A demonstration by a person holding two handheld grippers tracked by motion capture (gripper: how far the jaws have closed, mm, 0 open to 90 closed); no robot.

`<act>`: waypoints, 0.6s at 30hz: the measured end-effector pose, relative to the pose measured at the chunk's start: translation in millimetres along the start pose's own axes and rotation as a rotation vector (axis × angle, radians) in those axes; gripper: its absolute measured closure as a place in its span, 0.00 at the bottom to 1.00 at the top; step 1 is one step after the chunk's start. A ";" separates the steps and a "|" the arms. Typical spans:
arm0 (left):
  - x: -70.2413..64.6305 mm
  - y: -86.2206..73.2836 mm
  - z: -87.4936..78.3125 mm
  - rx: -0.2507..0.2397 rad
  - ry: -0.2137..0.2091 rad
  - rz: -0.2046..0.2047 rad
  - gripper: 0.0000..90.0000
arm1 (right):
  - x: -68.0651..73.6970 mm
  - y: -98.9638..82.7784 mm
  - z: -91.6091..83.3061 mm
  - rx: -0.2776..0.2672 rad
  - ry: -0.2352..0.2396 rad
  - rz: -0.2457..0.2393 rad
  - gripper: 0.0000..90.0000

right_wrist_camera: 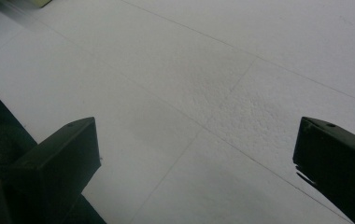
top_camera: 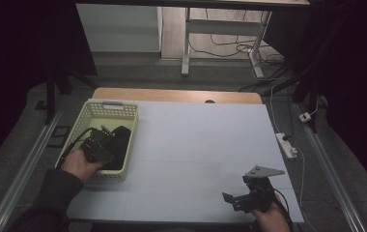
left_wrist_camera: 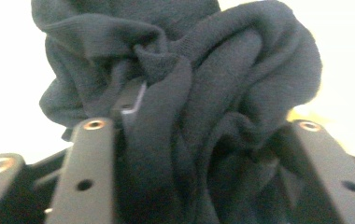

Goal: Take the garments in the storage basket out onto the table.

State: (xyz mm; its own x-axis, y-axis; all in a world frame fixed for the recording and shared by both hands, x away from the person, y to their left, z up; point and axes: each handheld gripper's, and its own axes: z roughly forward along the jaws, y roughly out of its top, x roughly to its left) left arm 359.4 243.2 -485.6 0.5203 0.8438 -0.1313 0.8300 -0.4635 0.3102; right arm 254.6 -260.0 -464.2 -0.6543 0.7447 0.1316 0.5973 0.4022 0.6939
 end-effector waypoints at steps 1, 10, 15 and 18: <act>0.8 -0.2 -0.3 -0.002 -0.007 -0.007 0.62 | 0.0 0.0 -0.1 0.001 -0.002 -0.001 0.01; -3.4 -1.2 -12.3 -0.053 0.014 0.014 0.69 | -0.3 0.1 0.0 0.001 0.002 0.002 0.01; -1.2 -4.4 -30.8 -0.139 -0.004 0.013 0.70 | -0.7 0.0 0.0 -0.001 0.002 0.006 0.01; 1.7 -6.2 -41.5 -0.193 -0.028 0.006 0.70 | -0.6 0.1 0.2 0.002 0.000 0.003 0.01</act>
State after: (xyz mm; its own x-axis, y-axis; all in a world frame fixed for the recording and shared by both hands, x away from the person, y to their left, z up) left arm 346.8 258.7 -448.7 0.5328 0.8320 -0.1545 0.7744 -0.4058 0.4854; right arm 255.1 -260.3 -464.3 -0.6521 0.7462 0.1338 0.6005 0.4006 0.6921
